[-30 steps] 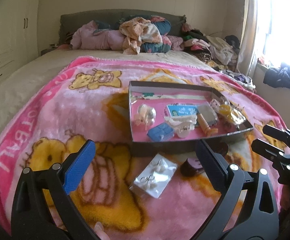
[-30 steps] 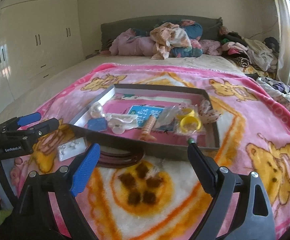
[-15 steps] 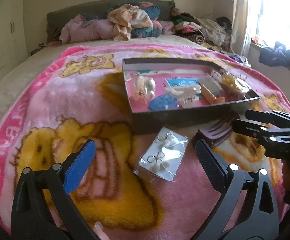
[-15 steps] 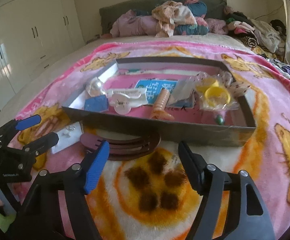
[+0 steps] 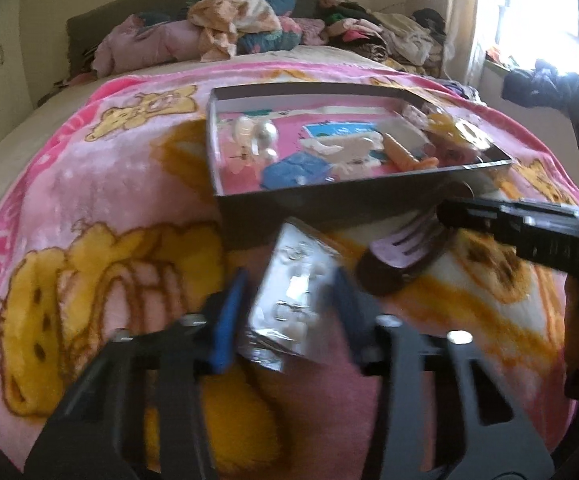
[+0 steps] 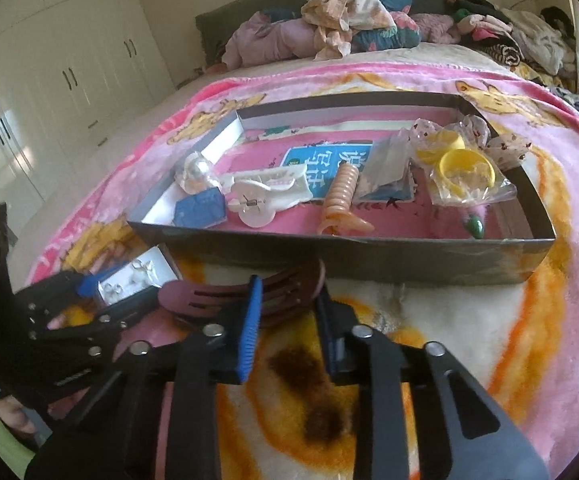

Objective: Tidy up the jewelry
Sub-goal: 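Grasp the white earring card with the left tool while the right tool grasps the maroon clip, then drop the earring card into the box with the left tool while the right tool drops the clip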

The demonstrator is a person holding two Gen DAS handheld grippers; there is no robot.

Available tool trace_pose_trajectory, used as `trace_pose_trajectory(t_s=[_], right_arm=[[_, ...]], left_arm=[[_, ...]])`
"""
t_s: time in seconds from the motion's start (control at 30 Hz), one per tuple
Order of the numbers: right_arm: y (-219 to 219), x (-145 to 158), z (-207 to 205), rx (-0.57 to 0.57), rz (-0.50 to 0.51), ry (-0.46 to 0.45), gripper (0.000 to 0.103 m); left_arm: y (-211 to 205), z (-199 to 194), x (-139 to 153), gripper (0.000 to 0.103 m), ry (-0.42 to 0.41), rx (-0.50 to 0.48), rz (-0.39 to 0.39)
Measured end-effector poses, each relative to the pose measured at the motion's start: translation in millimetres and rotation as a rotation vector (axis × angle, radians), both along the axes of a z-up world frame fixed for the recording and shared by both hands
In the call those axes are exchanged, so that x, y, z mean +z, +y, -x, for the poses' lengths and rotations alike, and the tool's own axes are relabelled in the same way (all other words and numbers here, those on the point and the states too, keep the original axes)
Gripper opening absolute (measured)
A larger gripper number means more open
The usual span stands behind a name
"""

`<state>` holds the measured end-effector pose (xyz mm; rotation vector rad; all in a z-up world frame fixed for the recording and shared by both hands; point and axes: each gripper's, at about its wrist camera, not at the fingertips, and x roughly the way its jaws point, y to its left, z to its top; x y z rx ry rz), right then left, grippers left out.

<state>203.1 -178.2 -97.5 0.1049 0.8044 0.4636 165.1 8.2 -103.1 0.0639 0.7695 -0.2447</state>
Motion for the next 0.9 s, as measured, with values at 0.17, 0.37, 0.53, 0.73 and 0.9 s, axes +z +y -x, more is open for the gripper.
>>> trace_pose_trajectory(t_s=[0.17,0.37,0.53,0.73,0.9], right_arm=[[-6.1,14.0,9.5,0.009,-0.03,-0.035,0.013],[-19.5,33.0,19.3,0.006,-0.073,-0.06,0.007],[-36.5,49.1,26.9,-0.016,-0.06,-0.101,0.006],[-63.9,62.0,31.6,-0.063,-0.05,-0.135,0.006],[-84.6,71.4,34.2,-0.094,-0.055,-0.152,0.006]], left_arm=[[-3.8,5.9,1.4,0.015,0.0,-0.005,0.007],[-0.5,13.2,13.3,0.013,-0.004,0.007,0.064],[-10.9,16.7,30.7,0.013,-0.031,0.002,0.085],[-31.5,13.5,50.4,0.013,-0.054,-0.026,0.107],[-49.3,5.0,63.2,0.013,-0.066,-0.036,0.088]])
